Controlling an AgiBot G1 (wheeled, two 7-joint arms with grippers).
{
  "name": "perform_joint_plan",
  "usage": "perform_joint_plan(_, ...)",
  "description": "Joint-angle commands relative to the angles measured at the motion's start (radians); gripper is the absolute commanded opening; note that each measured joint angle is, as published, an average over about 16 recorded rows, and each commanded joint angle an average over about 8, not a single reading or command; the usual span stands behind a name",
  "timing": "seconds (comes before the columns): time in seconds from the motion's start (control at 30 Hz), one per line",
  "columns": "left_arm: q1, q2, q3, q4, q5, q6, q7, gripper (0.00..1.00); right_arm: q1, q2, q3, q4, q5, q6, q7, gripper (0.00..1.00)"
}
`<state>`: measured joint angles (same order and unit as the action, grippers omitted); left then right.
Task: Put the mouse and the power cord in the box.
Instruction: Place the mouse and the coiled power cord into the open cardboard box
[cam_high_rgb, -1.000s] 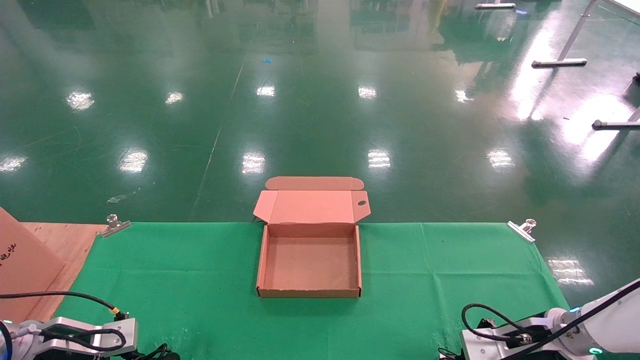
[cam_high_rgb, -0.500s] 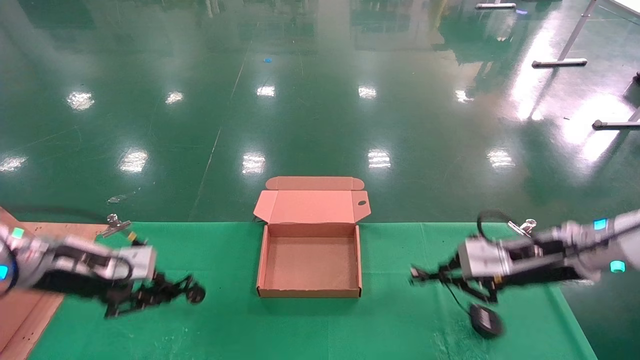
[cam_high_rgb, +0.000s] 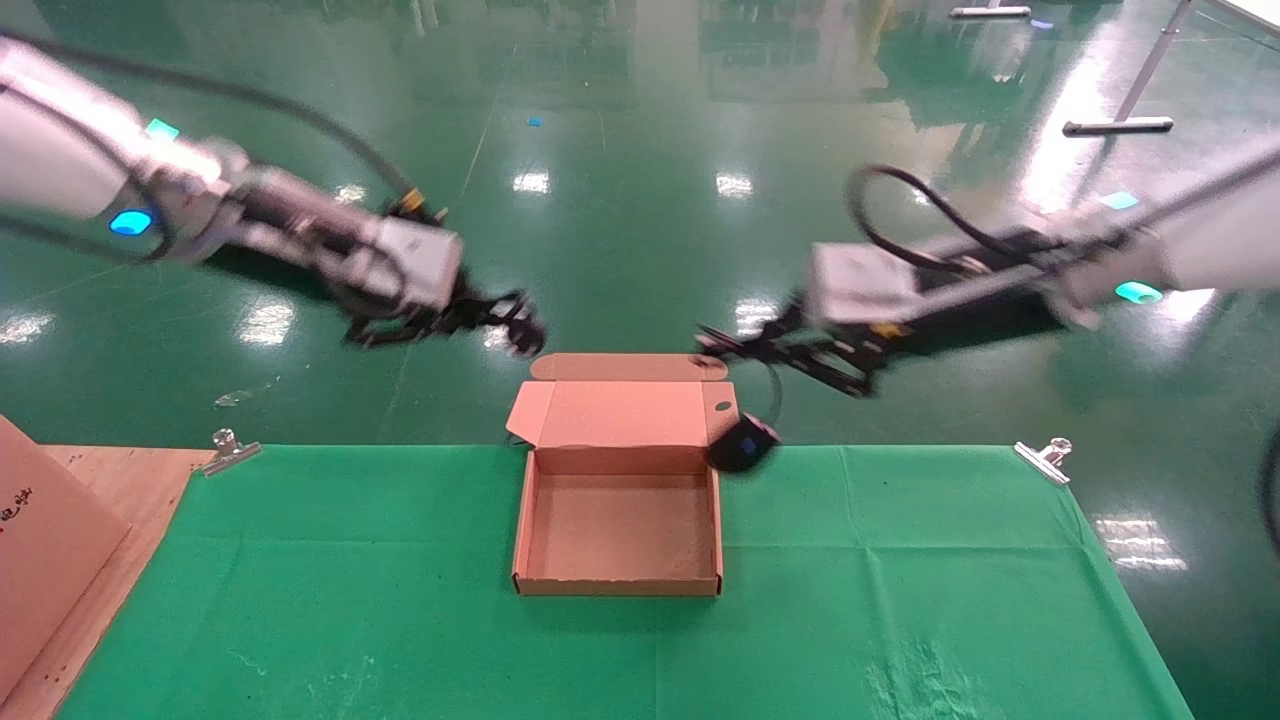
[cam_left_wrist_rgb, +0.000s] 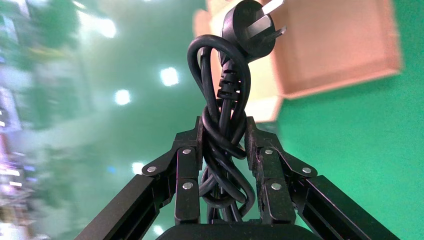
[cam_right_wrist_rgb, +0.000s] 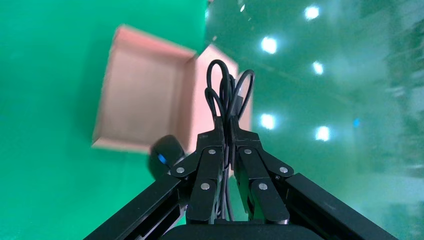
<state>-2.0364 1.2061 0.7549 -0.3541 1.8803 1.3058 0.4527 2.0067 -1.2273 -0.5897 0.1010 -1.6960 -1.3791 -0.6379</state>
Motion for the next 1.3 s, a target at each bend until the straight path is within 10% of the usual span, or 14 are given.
perform_joint_plan(0.03,-0.026,0.028,-0.003,-0.015,-0.002,-0.014,0.007,0.00,0.026,-0.038,0.001,0.002,0.001,0.019,0.015,0.00)
perform_joint_plan(0.43,0.058,0.101,-0.058,0.099,-0.097,-0.119,0.173,0.00,0.021,-0.102,-0.002,-0.037,-0.002,0.124,0.000,0.00)
perform_joint_plan(0.73,0.348,0.157,-0.145,0.071,-0.244,-0.580,0.286,0.00,0.041,-0.055,0.009,-0.063,0.016,0.042,-0.030,0.00)
perform_joint_plan(1.17,0.612,0.167,0.062,-0.105,-0.365,-0.755,0.179,0.00,0.039,0.001,0.009,-0.091,0.016,0.013,-0.072,0.00)
perform_joint_plan(1.3,0.626,0.165,0.128,-0.119,-0.402,-0.774,0.171,0.43,0.030,0.011,0.011,-0.098,0.019,0.022,-0.076,0.00)
